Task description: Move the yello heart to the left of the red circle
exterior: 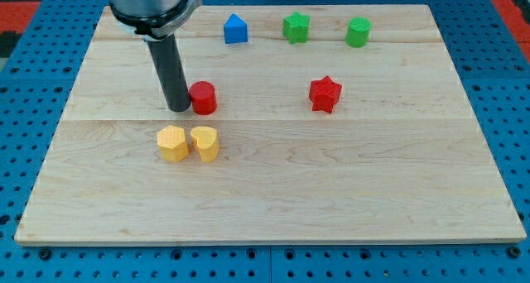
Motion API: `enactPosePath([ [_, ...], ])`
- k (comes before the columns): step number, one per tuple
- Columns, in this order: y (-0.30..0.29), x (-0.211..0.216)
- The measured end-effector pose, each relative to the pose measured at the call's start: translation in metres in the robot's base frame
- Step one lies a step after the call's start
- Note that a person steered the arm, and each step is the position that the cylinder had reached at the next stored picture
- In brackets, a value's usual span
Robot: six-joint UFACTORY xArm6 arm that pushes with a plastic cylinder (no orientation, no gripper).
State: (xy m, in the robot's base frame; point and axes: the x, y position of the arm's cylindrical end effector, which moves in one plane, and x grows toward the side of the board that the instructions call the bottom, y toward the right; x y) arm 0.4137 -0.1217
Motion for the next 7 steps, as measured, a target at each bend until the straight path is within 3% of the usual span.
enactPosePath([
  [2,0.004,-0.003],
  [5,0.102,0.087],
  [7,0.01,0.081],
])
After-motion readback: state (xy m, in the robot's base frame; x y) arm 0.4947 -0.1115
